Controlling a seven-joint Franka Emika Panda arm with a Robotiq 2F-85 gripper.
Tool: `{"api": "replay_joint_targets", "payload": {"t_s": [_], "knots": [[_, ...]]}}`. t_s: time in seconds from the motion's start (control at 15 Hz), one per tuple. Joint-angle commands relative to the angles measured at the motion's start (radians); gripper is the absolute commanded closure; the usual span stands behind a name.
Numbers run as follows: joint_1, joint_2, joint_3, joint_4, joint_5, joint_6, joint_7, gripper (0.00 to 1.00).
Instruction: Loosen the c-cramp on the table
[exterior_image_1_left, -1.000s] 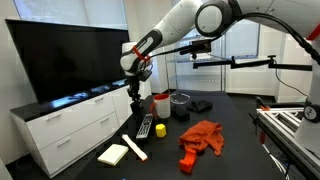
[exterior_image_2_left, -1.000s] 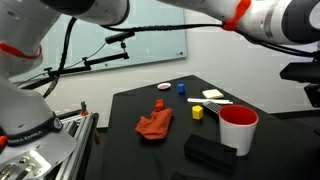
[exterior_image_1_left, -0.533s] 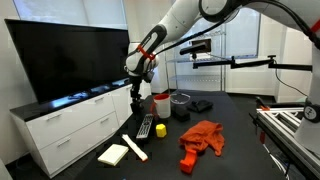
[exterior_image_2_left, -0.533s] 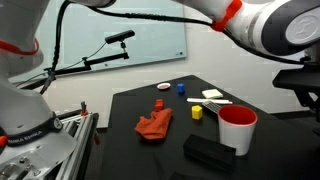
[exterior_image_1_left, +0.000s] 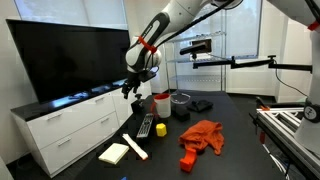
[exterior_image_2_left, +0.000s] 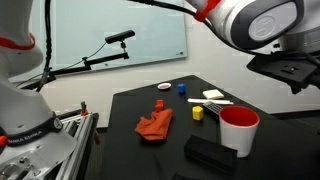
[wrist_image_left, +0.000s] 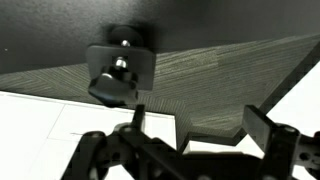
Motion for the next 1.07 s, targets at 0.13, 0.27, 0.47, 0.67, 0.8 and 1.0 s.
{"api": "replay_joint_targets", "payload": {"t_s": [0.13, 0.27, 0.47, 0.67, 0.8, 1.0], "knots": [[0.027, -0.117, -0.004, -0.174, 0.072, 0.184, 0.177, 0.0], [0.05, -0.127, -0.042, -0.178, 0.054, 0.193, 0.235, 0.0], [0.115, -0.136, -0.162, -0.13, -0.001, 0.075, 0.339, 0.0], [0.163, -0.149, -0.26, -0.072, -0.071, -0.096, 0.42, 0.0], [0.173, -0.136, -0.278, -0.018, -0.109, -0.19, 0.456, 0.0], [0.167, -0.103, -0.259, 0.051, -0.129, -0.297, 0.483, 0.0]]}}
